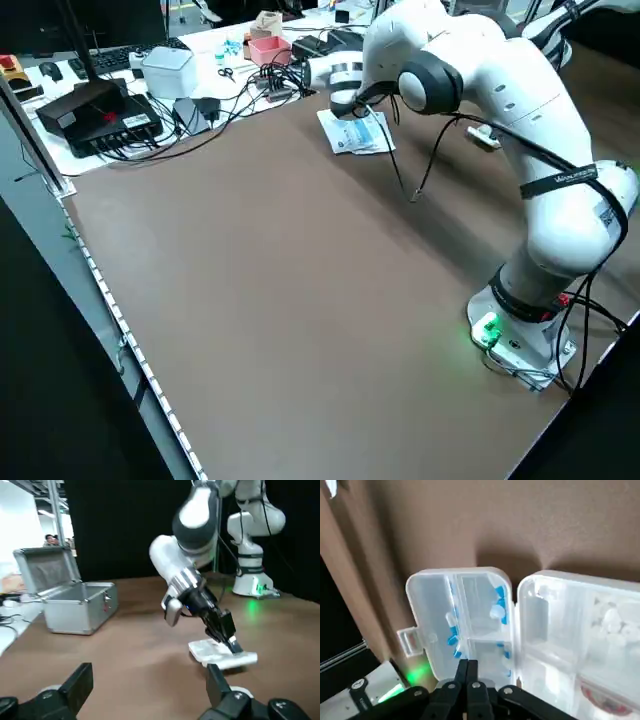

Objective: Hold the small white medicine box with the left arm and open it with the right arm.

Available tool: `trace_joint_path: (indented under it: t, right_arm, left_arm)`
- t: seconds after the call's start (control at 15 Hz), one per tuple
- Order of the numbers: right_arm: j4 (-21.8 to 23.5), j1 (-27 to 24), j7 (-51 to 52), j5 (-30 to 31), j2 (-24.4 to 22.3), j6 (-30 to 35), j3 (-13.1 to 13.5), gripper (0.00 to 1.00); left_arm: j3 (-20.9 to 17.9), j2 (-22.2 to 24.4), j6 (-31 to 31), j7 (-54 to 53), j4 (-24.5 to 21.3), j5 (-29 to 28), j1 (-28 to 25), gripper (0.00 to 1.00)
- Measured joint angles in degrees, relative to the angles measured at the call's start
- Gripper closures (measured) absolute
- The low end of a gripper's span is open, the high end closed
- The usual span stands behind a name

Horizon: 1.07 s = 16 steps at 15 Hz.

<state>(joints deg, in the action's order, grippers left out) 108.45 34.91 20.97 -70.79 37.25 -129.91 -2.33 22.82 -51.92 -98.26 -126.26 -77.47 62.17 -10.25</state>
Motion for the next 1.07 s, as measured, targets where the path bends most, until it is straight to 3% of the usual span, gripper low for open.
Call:
trace_joint_path:
  t: [0.2, 0.4, 1.07]
  right_arm:
    - [-0.5, 0.6, 0.0, 0.0, 0.8, -1.3, 0.0, 0.99]
    - [-1.1, 1.0, 0.0, 0.0, 1.5, -2.7, 0.0, 0.99]
    - [-2.2, 1.2, 0.0, 0.0, 2.1, -2.9, 0.0, 0.99]
  left_arm:
    - [3.1, 2.7, 0.7, 7.1, 0.2, 0.0, -5.9, 0.00]
    - [3.4, 5.2, 1.6, 12.8, 0.2, 0.0, -8.8, 0.00]
    - [3.2, 10.3, 1.5, 40.2, 0.3, -7.8, -9.0, 0.00]
